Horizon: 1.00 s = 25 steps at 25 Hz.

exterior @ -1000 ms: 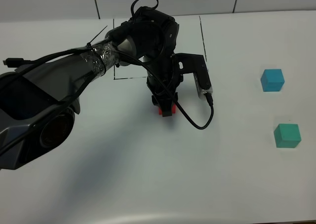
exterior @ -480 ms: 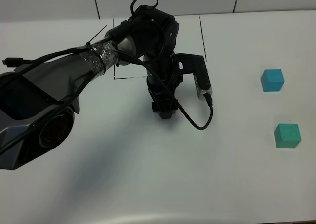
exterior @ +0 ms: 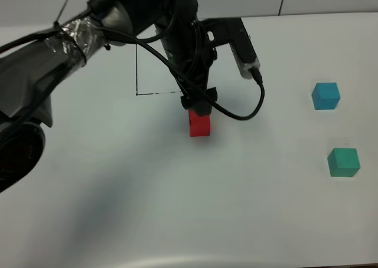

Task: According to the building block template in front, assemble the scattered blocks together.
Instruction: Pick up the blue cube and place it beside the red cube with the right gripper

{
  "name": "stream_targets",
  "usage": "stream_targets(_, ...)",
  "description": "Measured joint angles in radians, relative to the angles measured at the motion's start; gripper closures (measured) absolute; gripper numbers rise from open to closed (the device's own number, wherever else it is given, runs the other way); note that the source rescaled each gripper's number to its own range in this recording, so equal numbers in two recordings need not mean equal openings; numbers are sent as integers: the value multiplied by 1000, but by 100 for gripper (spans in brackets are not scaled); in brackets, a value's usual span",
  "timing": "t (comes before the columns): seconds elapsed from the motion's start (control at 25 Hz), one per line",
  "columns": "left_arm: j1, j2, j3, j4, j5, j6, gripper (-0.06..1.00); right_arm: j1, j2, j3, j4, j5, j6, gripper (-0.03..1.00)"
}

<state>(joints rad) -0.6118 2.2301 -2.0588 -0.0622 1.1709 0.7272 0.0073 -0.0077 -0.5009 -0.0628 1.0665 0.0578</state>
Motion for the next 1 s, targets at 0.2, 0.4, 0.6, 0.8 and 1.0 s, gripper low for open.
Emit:
stream_targets(0.2, 105, -80, 0, 33, -17, -213, -5, 0, 0, 0, 0, 0, 1, 22)
stream_targets(0.4, 235, -135, 0, 39, -4, -341, -4, 0, 0, 0, 0, 0, 1, 22)
stream_targets(0.6, 364, -195, 61, 35, -17, -369, -3, 0, 0, 0, 0, 0, 1, 22)
stream_targets(0.8, 500, -306, 243, 19, -128, -383, -3, 0, 0, 0, 0, 0, 1, 22)
stream_targets(1.0, 562, -452, 452, 4, -247, -389, -3, 0, 0, 0, 0, 0, 1, 22)
